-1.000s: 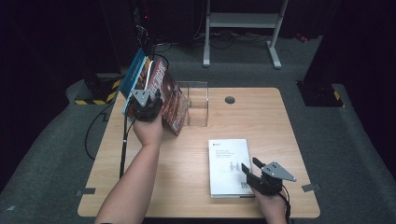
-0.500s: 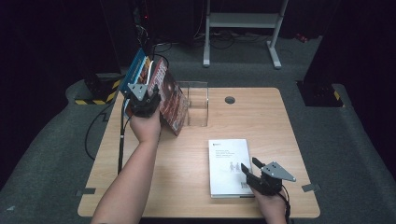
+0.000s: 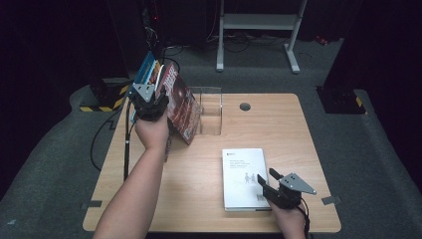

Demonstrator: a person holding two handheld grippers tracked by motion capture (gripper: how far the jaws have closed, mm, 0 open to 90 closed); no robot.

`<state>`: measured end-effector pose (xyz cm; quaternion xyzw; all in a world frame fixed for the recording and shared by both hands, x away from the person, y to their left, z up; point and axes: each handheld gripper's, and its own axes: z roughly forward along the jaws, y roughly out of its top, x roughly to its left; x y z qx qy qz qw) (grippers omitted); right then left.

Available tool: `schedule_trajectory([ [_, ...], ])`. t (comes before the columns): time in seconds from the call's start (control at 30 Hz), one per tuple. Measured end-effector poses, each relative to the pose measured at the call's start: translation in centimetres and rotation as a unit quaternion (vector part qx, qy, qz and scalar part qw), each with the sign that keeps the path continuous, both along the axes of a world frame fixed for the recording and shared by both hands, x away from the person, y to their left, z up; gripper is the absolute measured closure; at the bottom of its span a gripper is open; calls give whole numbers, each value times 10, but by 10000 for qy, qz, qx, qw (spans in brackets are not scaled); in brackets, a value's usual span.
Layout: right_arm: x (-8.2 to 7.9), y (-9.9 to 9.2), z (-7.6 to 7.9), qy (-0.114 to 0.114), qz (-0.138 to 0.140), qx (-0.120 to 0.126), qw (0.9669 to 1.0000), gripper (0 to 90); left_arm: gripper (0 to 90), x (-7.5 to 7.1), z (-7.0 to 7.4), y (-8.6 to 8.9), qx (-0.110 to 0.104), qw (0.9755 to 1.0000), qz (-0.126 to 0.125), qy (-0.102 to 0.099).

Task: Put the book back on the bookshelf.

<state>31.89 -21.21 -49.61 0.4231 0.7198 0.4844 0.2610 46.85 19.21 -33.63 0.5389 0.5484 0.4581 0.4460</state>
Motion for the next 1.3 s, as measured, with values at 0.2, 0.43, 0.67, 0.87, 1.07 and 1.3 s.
schedule_trajectory([
  [0.2,0,0,0,-3,7,-5,10000,463,596,-1,8,-2,88,9999,-6,-70],
  [0.43,0,0,-1,2,13,5,10000,462,593,0,11,-4,62,9999,-85,-52],
  [0.67,0,0,-1,14,13,0,10000,462,590,1,10,-6,54,9998,-167,28],
  [0.87,0,0,-1,7,10,12,10000,459,589,0,10,-6,94,9998,-190,40],
  [1.07,0,0,-1,17,13,2,10000,457,583,-1,7,-7,128,9996,-244,64],
  [1.3,0,-1,-1,25,17,6,10000,453,557,-2,2,-7,134,9991,-363,160],
])
